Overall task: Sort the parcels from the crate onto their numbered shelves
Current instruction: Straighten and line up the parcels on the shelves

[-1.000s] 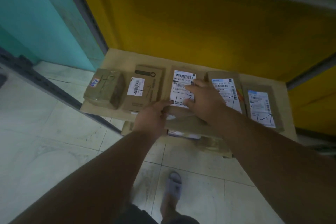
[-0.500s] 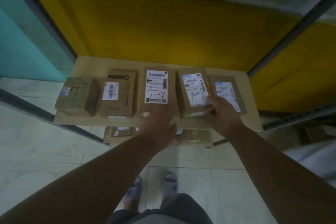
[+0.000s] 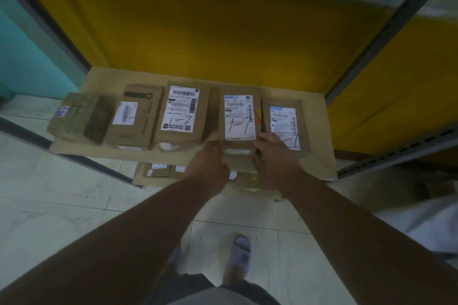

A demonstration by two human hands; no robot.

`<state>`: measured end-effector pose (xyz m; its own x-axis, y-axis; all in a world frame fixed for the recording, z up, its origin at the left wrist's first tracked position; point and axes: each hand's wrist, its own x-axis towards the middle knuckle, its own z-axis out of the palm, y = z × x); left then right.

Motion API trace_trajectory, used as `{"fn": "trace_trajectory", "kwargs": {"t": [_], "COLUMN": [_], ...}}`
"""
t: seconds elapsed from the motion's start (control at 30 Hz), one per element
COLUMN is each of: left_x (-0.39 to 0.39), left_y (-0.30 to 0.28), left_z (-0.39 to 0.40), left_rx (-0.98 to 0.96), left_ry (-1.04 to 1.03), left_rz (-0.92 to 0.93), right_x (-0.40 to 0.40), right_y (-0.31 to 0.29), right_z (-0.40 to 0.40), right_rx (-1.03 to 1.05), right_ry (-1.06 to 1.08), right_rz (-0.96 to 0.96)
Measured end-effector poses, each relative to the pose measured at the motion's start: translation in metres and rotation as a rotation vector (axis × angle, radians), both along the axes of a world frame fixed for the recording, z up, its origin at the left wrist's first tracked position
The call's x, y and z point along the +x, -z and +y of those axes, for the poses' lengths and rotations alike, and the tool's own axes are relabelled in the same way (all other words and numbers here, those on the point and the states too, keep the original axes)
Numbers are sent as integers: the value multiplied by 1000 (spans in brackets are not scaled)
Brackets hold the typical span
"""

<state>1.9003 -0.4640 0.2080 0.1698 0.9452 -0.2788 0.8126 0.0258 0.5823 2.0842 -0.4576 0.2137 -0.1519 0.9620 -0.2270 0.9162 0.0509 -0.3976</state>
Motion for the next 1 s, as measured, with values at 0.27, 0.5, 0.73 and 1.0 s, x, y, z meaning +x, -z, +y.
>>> {"fn": "trace_trajectory", "kwargs": {"t": [0.27, 0.5, 0.73, 1.0], "left_x": [68, 119, 144, 113], "left_y": [-4, 24, 25, 2], "left_z": [-1, -9, -6, -7], "left_rx": [135, 83, 49, 91], "left_ry": [144, 121, 143, 134], "left_rz": [9, -6, -41, 2], "right_x": [85, 119, 138, 133], "right_y": [16, 35, 29, 20], "right_z": [23, 32, 21, 24], "right_rx": [81, 28, 35, 15], "right_ry": [100, 61, 153, 137], "right_rz": [-54, -23, -24, -99]}}
